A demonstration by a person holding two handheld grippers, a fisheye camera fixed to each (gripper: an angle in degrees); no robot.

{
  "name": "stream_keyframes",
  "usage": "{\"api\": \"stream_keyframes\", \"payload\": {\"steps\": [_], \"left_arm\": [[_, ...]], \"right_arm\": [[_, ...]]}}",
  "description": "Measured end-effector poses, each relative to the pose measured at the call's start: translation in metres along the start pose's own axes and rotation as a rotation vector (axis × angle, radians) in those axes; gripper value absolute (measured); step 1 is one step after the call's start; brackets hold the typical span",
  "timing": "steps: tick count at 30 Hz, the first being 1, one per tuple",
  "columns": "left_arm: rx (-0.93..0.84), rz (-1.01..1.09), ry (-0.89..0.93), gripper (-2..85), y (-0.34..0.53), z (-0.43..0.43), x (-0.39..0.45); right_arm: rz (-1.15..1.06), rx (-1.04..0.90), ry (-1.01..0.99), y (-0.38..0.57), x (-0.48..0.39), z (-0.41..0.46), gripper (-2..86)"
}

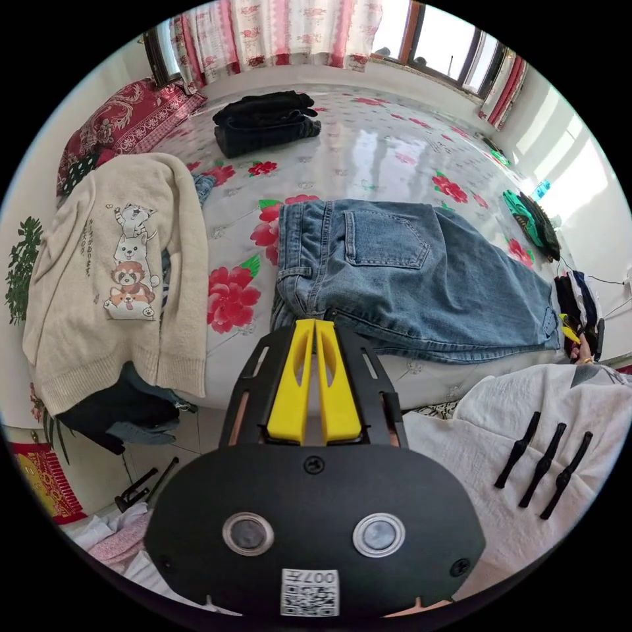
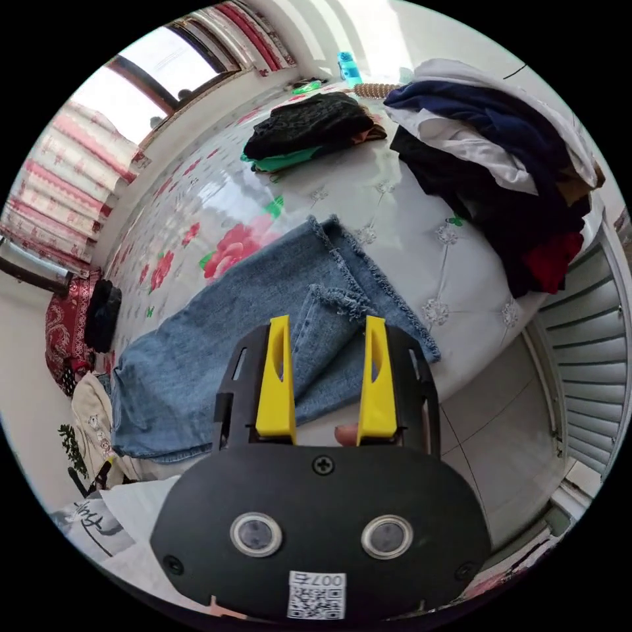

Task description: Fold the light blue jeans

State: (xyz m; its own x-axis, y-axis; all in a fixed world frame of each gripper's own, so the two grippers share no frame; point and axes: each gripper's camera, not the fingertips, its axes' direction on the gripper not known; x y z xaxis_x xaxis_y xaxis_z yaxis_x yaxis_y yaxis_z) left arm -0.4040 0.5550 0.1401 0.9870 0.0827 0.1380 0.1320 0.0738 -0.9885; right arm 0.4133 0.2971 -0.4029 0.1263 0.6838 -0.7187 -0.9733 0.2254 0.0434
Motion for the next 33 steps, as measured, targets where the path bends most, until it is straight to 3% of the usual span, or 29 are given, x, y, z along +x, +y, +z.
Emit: {"api": "stream_keyframes", "payload": {"steps": [3,4,8,12,15,18,20,22,26,29,33], "left_arm": [[-0.018,0.001,-0.012,-1.0,-0.002,0.001,0.006],[-0.025,0.008,-0.026,-1.0,-0.001,0.001,0.009],[-0.042,0.035,-0.078,-1.0,0.005,-0.004,0.016],[-0.064,0.024,-0.091,-1.0,0.013,-0.003,0.013],[-0.079,0.003,-0.057,-0.9,0.012,0.001,0.007],[-0.082,-0.033,-0.048,-0.7,0.003,-0.003,-0.004],[-0.059,-0.055,-0.03,-0.4,-0.004,-0.009,-0.012],[-0.044,-0.069,-0.001,1.8,-0.017,-0.011,-0.026],[-0.063,-0.082,0.037,8.5,-0.047,-0.004,-0.054],[-0.087,-0.092,0.106,11.8,-0.074,0.008,-0.08],[-0.168,-0.158,0.237,13.5,-0.103,0.043,-0.119]], "right_arm": [[0.088,-0.153,0.028,-0.017,0.011,0.035,5.0],[0.09,-0.129,0.079,-0.019,0.012,0.031,2.6],[-0.144,0.141,-0.079,-0.006,-0.003,-0.039,0.4],[-0.2,0.194,-0.008,0.021,0.0,-0.06,0.1],[-0.061,-0.016,0.075,0.023,0.026,-0.01,0.2],[0.019,0.084,0.169,0.028,0.021,-0.016,0.6],[-0.043,0.251,0.186,0.026,-0.016,-0.035,1.2],[-0.185,0.265,0.069,0.014,-0.057,-0.033,1.8],[-0.552,0.073,-0.264,-0.019,-0.18,0.008,3.4],[-0.748,-0.097,-0.401,-0.024,-0.286,0.046,4.5],[-1.001,-0.202,-0.377,0.001,-0.409,0.091,5.1]]}}
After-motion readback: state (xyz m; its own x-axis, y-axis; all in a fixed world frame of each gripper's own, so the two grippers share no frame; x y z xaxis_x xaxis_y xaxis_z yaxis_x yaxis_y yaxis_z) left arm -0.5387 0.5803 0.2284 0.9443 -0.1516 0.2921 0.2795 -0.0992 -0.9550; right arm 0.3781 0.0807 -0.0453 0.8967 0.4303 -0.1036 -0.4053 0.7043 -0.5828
